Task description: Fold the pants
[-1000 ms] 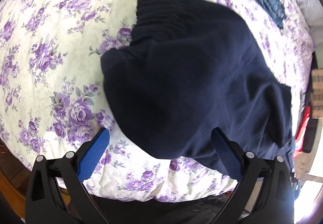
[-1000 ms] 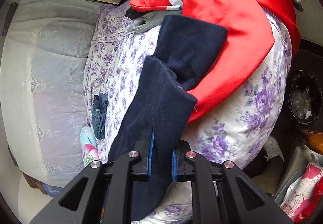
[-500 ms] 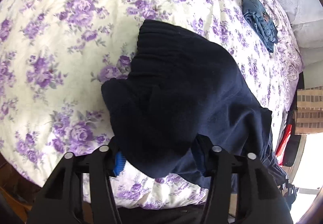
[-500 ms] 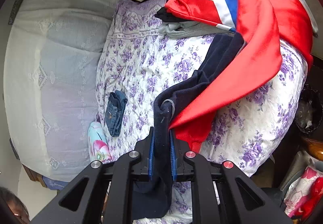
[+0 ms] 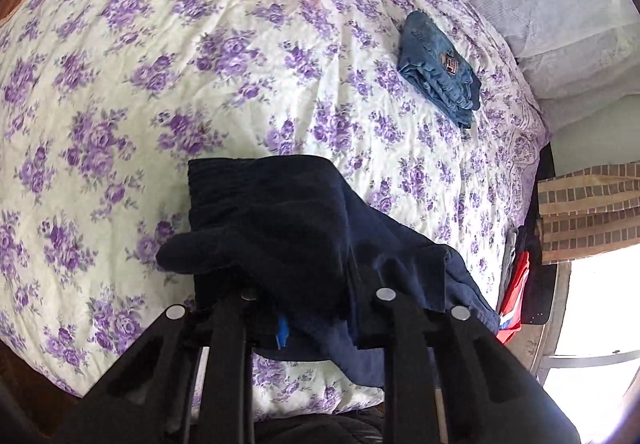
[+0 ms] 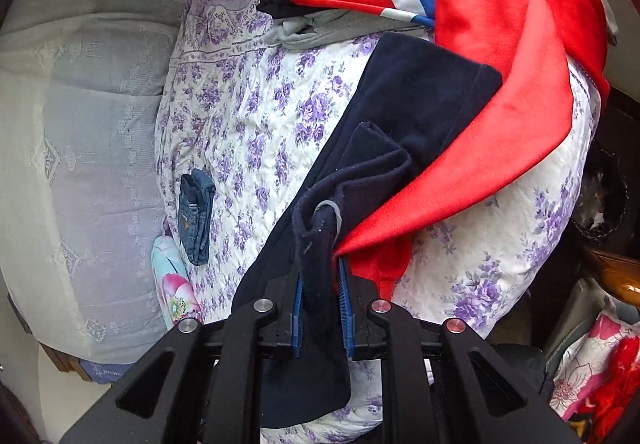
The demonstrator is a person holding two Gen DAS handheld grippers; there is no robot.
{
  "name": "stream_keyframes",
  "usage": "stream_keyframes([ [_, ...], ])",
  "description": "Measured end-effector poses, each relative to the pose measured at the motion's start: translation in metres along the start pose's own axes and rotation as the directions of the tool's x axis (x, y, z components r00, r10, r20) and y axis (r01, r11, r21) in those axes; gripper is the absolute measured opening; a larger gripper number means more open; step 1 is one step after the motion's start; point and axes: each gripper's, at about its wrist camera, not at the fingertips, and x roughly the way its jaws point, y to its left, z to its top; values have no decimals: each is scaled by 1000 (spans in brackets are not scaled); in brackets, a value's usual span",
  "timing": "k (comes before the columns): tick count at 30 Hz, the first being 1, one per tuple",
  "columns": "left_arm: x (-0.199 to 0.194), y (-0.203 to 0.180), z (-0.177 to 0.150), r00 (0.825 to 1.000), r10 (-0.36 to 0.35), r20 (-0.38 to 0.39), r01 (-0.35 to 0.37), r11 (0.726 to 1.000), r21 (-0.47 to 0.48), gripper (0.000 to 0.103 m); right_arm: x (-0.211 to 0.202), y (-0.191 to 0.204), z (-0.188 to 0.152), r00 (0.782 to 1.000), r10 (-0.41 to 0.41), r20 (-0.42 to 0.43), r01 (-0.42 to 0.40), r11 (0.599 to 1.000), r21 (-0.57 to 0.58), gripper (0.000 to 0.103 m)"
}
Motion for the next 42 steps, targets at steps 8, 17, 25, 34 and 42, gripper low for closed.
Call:
stream_keyframes([
  [8, -22, -7, 22, 995, -49, 87, 51, 998, -22, 8, -28, -2, -6, 988, 111, 104, -116, 992, 44, 13],
  [17, -35, -9, 52, 974, -49, 223, 82, 987, -137, 8, -1, 77, 87, 973, 232, 23, -231, 973, -14, 13],
  [25, 20, -11, 104, 975, 75, 210, -22, 970, -244, 8, 110, 152, 189, 970, 228, -87, -234, 969, -74, 13],
  [34, 94, 25, 151, 980, 182, 76, -142, 917, -373, 8, 262, 201, 262, 991, 66, -117, -82, 987, -138, 8],
  [42, 110, 30, 158, 977, 212, 31, -185, 910, -371, 9, 292, 201, 207, 958, -52, -281, -42, 947, -317, 11],
])
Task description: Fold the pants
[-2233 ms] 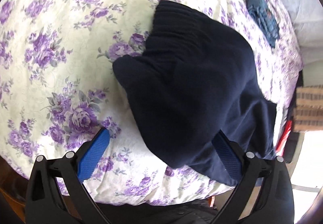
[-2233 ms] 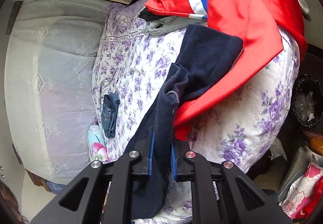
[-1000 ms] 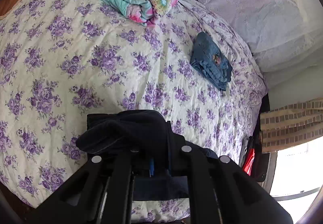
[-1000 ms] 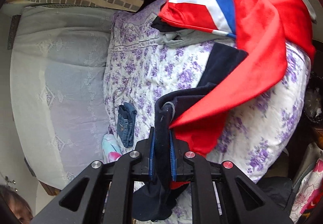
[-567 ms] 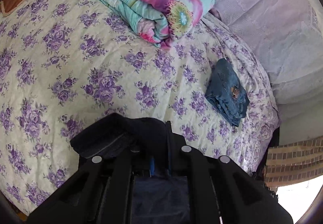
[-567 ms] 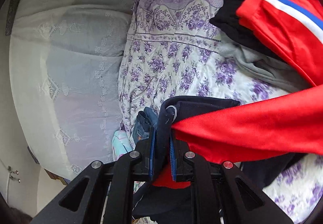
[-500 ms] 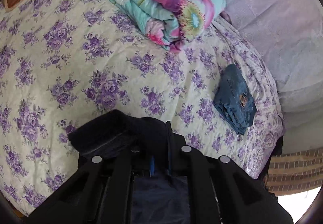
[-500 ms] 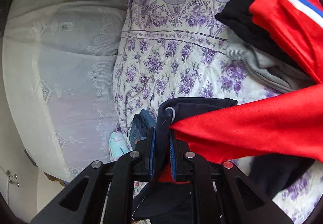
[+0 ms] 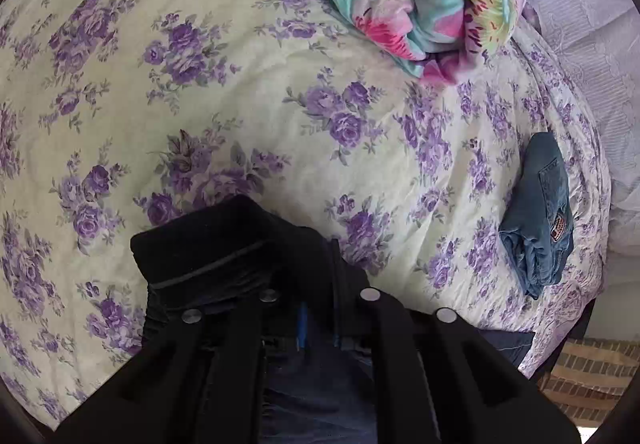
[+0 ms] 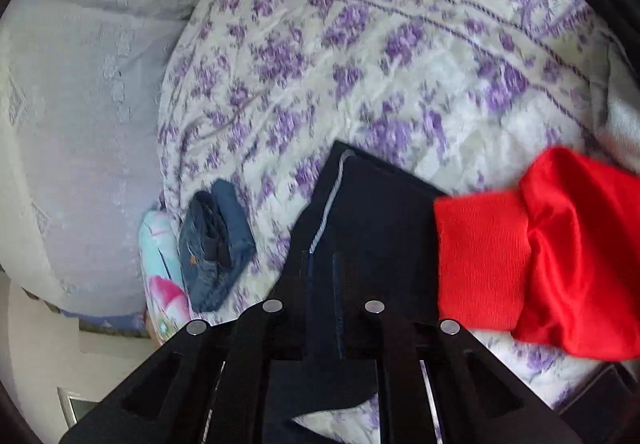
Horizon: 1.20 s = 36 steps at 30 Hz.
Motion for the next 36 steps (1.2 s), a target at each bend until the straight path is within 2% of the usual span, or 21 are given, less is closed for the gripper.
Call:
stream_keyframes([
  [2, -4, -4, -3, 1000, 17, 5, -17, 999, 32, 9, 10, -17, -25, 997, -31, -68, 31, 999, 11, 12],
  [4, -10, -7, -7, 1000, 30, 7, -30, 997, 69, 12, 15, -40, -39, 985, -146, -94, 147, 989, 2, 11],
  [6, -19, -7, -14, 999, 44, 11, -45, 994, 103, 18, -8, -66, -26, 958, -284, 27, 284, 959, 0, 2],
  [7, -24, -4, -19, 999, 47, 10, -47, 992, 117, 23, -31, -76, -10, 928, -347, 136, 349, 937, 14, 0],
  [8, -29, -2, -25, 999, 48, 7, -48, 991, 129, 28, -61, -86, 7, 869, -420, 261, 418, 906, 67, 0],
  [9, -33, 2, -32, 999, 44, 5, -44, 990, 138, 30, -86, -93, 19, 854, -398, 336, 386, 917, 105, 0],
  [10, -37, 6, -39, 999, 41, 4, -41, 988, 146, 37, -103, -91, 28, 859, -360, 363, 339, 933, 122, 0],
  [12, -45, 19, -55, 996, 84, 16, -86, 986, 145, 61, -107, -59, 31, 851, -376, 368, 402, 915, 5, 9],
  [13, -47, 26, -62, 996, 91, 20, -93, 986, 141, 71, -97, -37, 25, 849, -392, 354, 450, 888, -98, 26],
  [14, -50, 35, -69, 997, 82, 15, -83, 987, 134, 72, -84, -22, 18, 870, -381, 313, 451, 871, -194, 56],
  [15, -51, 43, -75, 998, 67, 4, -67, 990, 122, 72, -68, -11, 8, 896, -360, 259, 424, 868, -260, 62],
  [19, -50, 50, -67, 998, 68, 18, -70, 991, 111, 69, -17, -9, -20, 946, -302, 118, 324, 903, -284, 62],
  [22, -44, 18, -44, 994, 84, 63, -93, 983, 161, 46, 14, -29, -25, 956, -292, 25, 290, 933, -212, 64],
  [24, -41, -7, -28, 992, 88, 96, -104, 978, 182, 26, 20, -32, -28, 959, -281, 38, 283, 937, -204, 65],
  [27, -42, -27, 0, 977, 127, 171, -158, 971, 178, 22, 29, -28, -21, 978, -202, 53, 208, 966, -155, 64],
  [30, -28, -11, 14, 990, 134, 49, -139, 984, 109, 33, 30, -31, -14, 983, -168, 71, 175, 978, -115, 36],
  [32, -43, -5, 1, 992, 107, 72, -117, 980, 161, 44, 26, -34, -13, 986, -145, 78, 153, 983, -105, 28],
  [33, -53, 0, -10, 989, 121, 87, -136, 973, 188, 52, 23, -34, -15, 987, -135, 82, 144, 983, -111, 26],
  [34, -63, 7, -21, 981, 155, 113, -175, 965, 196, 76, 20, -34, -16, 988, -130, 86, 140, 983, -122, 23],
  [35, -74, 17, -34, 973, 183, 138, -208, 958, 196, 91, 17, -32, -18, 987, -132, 93, 144, 980, -137, 22],
  [36, -83, 29, -47, 967, 201, 154, -229, 954, 194, 92, 13, -33, -18, 986, -131, 100, 144, 979, -147, 21],
])
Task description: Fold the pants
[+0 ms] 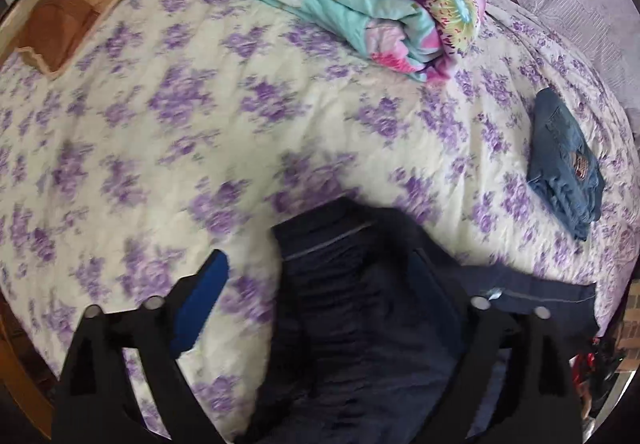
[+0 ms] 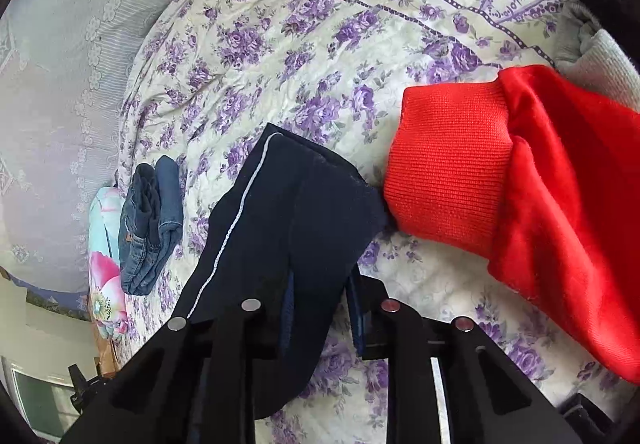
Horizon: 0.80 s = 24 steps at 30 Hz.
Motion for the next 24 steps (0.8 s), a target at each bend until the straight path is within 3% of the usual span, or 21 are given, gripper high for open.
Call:
stream_keyframes([
  [2, -6, 26, -29, 999, 25, -30, -24, 1000, 7, 92, -7, -2, 1, 1000, 16, 17, -16, 1000, 6, 18],
  [4, -1, 56, -61, 994, 51, -94, -55, 997, -47, 92, -17, -6, 5, 998, 32, 47, -33, 999, 12, 18],
  [8, 19, 80, -131, 975, -80, -206, 49, 987, -150, 90, -10, -13, 9, 1000, -2, 13, 2, 1000, -15, 18],
  [11, 33, 68, -161, 966, -136, -219, 107, 984, -142, 90, -1, -20, 4, 999, -35, -17, 35, 999, -30, 18],
  [15, 41, 55, -159, 990, -50, -131, 35, 992, -119, 91, -5, -26, -5, 1000, -18, -5, 18, 999, 31, 18],
  [16, 38, 50, -158, 994, -38, -104, 28, 995, -95, 80, -9, -23, -8, 999, -35, 2, 34, 999, 25, 18],
  [17, 32, 44, -159, 996, -39, -80, 34, 997, -63, 62, -11, -21, -10, 999, -41, 5, 41, 999, 24, 18],
  [18, 26, 40, -159, 997, -45, -64, 43, 998, -41, 56, -13, -20, -11, 999, -44, 9, 44, 999, 28, 18],
  [20, 12, 42, -159, 998, -55, -24, 55, 998, -29, 32, -18, -18, -15, 999, -50, 23, 49, 998, 30, 18],
  [24, -4, 73, -155, 981, -192, -4, 190, 972, -142, 23, -31, -11, -24, 997, -49, 52, 47, 998, 29, 18],
])
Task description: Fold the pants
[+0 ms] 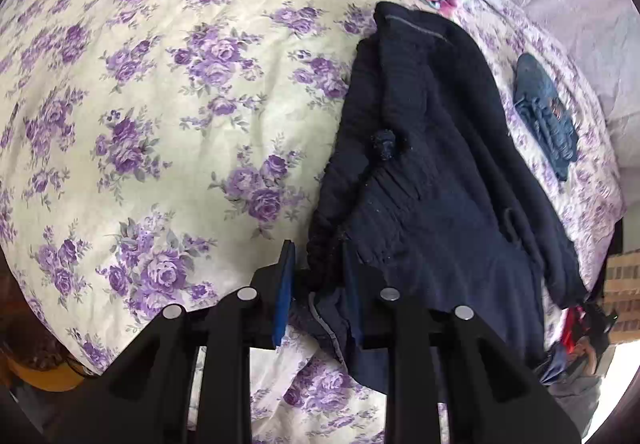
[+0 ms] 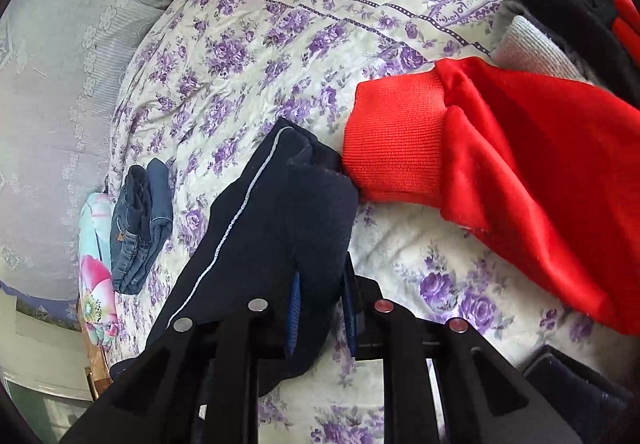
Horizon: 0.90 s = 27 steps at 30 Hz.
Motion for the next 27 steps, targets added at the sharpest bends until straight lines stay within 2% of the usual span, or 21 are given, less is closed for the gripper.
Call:
stream_keyframes([
  [5, -10, 18, -4, 995, -97, -25, 96, 995, -38, 22, -5, -5, -11, 1000, -17, 5, 17, 1000, 19, 18],
  [7, -24, 27, -7, 990, -138, -6, 138, 989, -53, 21, -6, -9, -16, 1000, -17, 3, 16, 999, 36, 18],
  [8, -31, 32, -6, 990, -137, 11, 138, 989, -60, 17, -7, -11, -20, 1000, -11, 3, 10, 999, 47, 18],
  [9, -42, 41, 0, 996, -65, 53, 69, 995, -65, 2, -8, -12, -23, 1000, -3, 0, 3, 998, 56, 18],
  [10, -55, 48, 9, 993, 40, 114, -31, 996, -78, 0, -9, -13, -26, 1000, -2, -7, 2, 998, 56, 18],
  [11, -68, 71, 20, 984, 68, 163, -48, 991, -127, 0, -10, -12, -31, 1000, -2, -13, 2, 999, 51, 18],
  [12, -73, 95, 32, 983, 61, 170, -30, 983, -183, 0, -10, -12, -35, 1000, 1, -21, 0, 999, 47, 18],
  [14, -74, 134, 40, 991, 40, 126, -5, 963, -270, 0, -10, -12, -45, 999, 10, -35, -9, 999, 41, 18],
  [15, -75, 135, 38, 993, 14, 120, 19, 964, -265, 0, -9, -14, -49, 999, 8, -44, -6, 999, 40, 18],
  [18, -63, 101, 16, 998, -44, 51, 50, 990, -129, 0, -11, -24, -58, 999, 27, -32, -24, 997, 77, 25],
  [19, -53, 85, 7, 996, -88, 13, 89, 991, -98, 5, -15, -25, -60, 999, 35, -25, -33, 995, 91, 26],
  [20, -42, 72, -3, 992, -122, -31, 120, 991, -68, 14, -20, -25, -62, 999, 40, -17, -39, 995, 92, 29],
  [21, -32, 58, -14, 990, -124, -68, 122, 992, -38, 20, -24, -23, -63, 999, 41, -12, -40, 996, 78, 32],
  [22, -19, 45, -19, 989, -113, -95, 112, 994, -17, 32, -30, -19, -64, 999, 32, -9, -31, 998, 50, 35],
  [23, -6, 36, -24, 986, -112, -124, 112, 994, -7, 36, -37, -15, -65, 1000, 21, -4, -21, 1000, 21, 39],
  [25, 16, 28, -35, 974, -130, -183, 129, 992, -19, 38, -56, -9, -70, 1000, 19, 11, -19, 1000, -19, 40],
  [26, 27, 26, -38, 969, -138, -204, 135, 990, -27, 48, -65, -7, -74, 1000, 21, 9, -21, 999, -36, 42],
  [27, 34, 23, -40, 972, -130, -197, 128, 992, -23, 52, -74, -6, -80, 1000, 19, 0, -19, 998, -56, 43],
])
